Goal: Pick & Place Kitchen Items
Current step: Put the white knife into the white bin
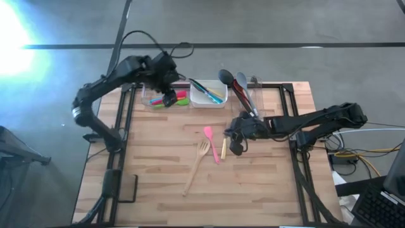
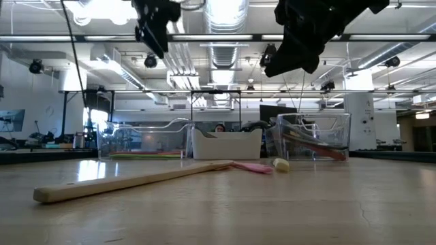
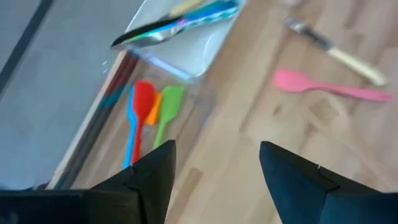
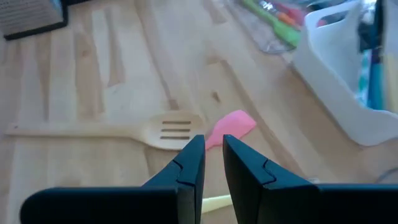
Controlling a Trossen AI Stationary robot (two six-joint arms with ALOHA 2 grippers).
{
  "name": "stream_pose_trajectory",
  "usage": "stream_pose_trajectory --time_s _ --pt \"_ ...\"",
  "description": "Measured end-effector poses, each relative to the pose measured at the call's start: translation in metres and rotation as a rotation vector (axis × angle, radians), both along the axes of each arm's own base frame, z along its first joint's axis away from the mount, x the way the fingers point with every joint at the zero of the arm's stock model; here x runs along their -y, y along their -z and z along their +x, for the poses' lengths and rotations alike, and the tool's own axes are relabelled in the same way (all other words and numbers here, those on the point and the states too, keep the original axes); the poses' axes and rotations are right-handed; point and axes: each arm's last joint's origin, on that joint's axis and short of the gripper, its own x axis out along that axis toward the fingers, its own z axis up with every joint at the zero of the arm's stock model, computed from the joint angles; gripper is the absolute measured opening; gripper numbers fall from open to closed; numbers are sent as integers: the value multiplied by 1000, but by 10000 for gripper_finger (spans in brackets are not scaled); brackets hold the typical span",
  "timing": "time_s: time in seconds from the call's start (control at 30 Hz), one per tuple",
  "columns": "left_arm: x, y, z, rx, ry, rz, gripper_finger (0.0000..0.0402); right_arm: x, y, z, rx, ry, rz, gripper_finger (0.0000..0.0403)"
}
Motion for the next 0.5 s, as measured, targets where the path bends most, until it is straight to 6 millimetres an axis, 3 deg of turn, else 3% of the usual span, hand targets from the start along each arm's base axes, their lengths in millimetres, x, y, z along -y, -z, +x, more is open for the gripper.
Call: stream_pose_trajectory --time_s 0.13,0.23,0.37,0.5 --pt "30 -2 -8 86 34 7 234 -2 -3 -2 15 14 -14 52" --pt "49 7 -11 147 63 6 234 -2 -2 -3 7 38 15 52" --pt "71 35 -13 257 124 19 234 -2 1 -6 -23 90 76 52" --pt "86 77 -14 370 180 28 234 -2 3 -8 -15 175 181 52"
